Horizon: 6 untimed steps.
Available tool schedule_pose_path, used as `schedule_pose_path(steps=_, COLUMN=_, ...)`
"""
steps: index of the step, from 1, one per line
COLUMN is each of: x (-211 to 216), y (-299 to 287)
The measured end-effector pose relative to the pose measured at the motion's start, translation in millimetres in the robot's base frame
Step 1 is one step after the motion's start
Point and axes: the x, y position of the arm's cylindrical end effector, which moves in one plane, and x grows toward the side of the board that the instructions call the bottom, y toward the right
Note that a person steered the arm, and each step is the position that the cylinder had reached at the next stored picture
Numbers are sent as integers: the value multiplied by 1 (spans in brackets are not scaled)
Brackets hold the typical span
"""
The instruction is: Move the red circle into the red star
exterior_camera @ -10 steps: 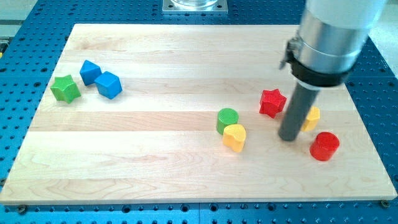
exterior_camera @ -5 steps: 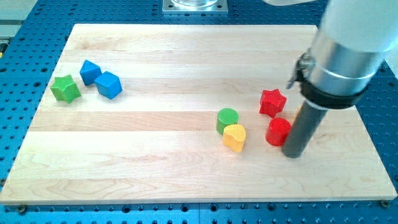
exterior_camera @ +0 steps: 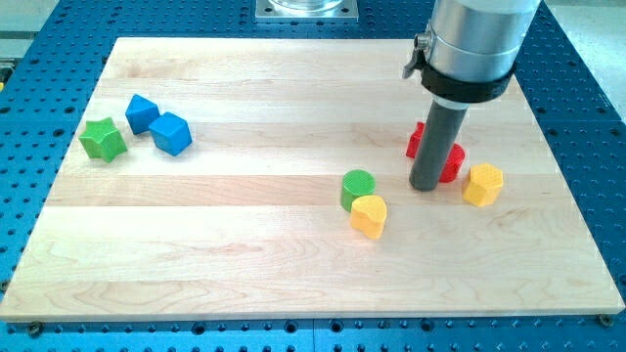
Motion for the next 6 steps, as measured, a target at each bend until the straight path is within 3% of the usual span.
schedule_pose_path(steps=2, x=-28, y=-3)
schedule_pose_path(steps=4, x=13, y=-4)
schedule_pose_path(steps=5, x=10, y=43)
schedule_pose_path(steps=6, x=-21, y=58)
